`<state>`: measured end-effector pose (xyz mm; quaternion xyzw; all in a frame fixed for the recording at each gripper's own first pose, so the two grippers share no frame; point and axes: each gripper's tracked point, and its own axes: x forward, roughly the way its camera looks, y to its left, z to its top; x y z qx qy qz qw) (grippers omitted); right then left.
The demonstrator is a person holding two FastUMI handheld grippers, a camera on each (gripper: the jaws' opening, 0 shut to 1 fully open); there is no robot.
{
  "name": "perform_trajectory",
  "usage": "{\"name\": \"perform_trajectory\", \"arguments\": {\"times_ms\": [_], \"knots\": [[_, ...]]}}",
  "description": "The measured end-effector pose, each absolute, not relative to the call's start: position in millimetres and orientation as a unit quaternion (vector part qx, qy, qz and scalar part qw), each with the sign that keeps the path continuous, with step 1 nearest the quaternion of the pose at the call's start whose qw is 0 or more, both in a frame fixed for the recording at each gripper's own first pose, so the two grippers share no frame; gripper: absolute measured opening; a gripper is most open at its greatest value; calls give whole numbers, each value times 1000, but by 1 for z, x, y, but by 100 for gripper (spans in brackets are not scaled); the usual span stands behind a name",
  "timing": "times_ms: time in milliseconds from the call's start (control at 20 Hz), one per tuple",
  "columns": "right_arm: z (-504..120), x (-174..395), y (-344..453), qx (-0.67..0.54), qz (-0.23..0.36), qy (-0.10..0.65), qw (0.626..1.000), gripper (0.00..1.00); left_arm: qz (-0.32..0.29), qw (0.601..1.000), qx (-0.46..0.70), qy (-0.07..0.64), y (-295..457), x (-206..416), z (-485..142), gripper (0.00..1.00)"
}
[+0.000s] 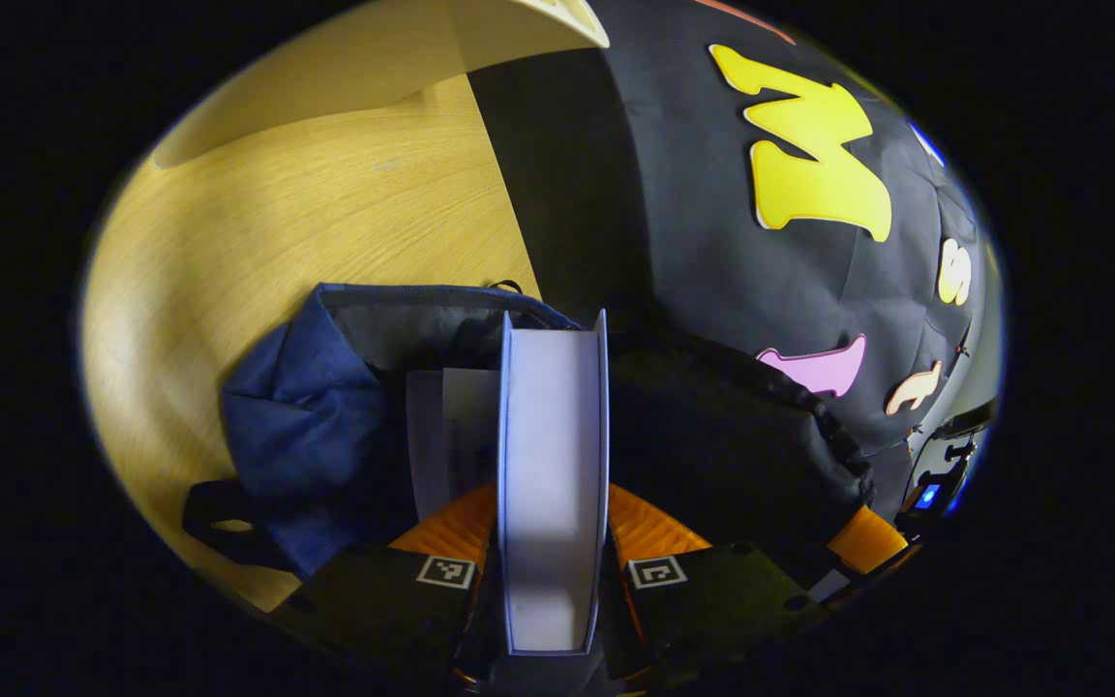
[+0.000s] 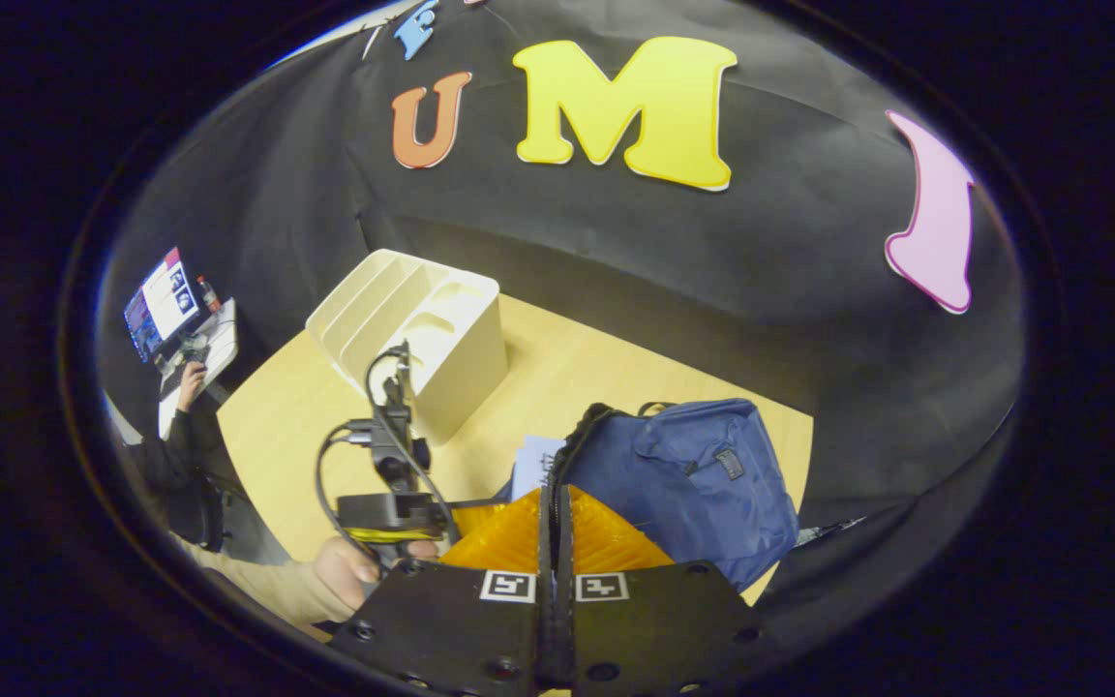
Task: Open the schoolbag, grab two books from the bookshelf and put them into the schoolbag.
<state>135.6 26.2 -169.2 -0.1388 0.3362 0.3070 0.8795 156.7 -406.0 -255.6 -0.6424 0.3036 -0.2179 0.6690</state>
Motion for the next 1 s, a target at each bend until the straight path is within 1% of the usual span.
{"name": "perform_trajectory", "arguments": {"times_ms": [50, 100, 150, 400, 450, 500, 550, 600, 650, 700, 750, 800, 850, 900, 1000], "knots": [[-170, 134, 26, -140, 312, 336, 878, 1, -219, 665, -649, 297, -413, 162, -257, 48], [-169, 132, 27, -141, 316, 337, 876, 0, -221, 660, -656, 293, -420, 168, -259, 48], [-170, 129, 28, -137, 321, 339, 874, 0, -224, 657, -659, 290, -429, 174, -261, 43], [-171, 120, 34, -161, 332, 328, 869, 1, -238, 646, -668, 282, -462, 197, -266, 43], [-172, 116, 36, -163, 334, 328, 869, 0, -238, 642, -672, 280, -466, 201, -268, 48], [-172, 114, 38, -164, 336, 325, 869, 1, -238, 637, -677, 280, -468, 205, -270, 48], [-171, 113, 39, -163, 336, 325, 869, 1, -239, 633, -681, 280, -470, 207, -271, 43], [-170, 112, 40, -160, 335, 323, 870, 1, -236, 631, -683, 283, -472, 209, -275, 48], [-166, 110, 44, -153, 344, 319, 870, 1, -233, 628, -684, 288, -473, 208, -278, 44], [-162, 109, 49, -144, 351, 313, 871, 1, -221, 626, -688, 293, -471, 205, -282, 46], [-159, 116, 45, -157, 338, 299, 878, 1, -217, 623, -690, 298, -470, 201, -281, 49], [-157, 123, 34, -172, 321, 291, 885, 0, -212, 625, -688, 302, -468, 196, -282, 55], [-159, 126, 31, -167, 316, 292, 887, 1, -212, 631, -680, 306, -467, 191, -283, 69], [-162, 129, 26, -160, 307, 297, 890, 1, -210, 640, -669, 313, -464, 187, -284, 59], [-165, 133, 11, -154, 290, 302, 895, 1, -196, 645, -665, 322, -450, 177, -288, 60]]}}
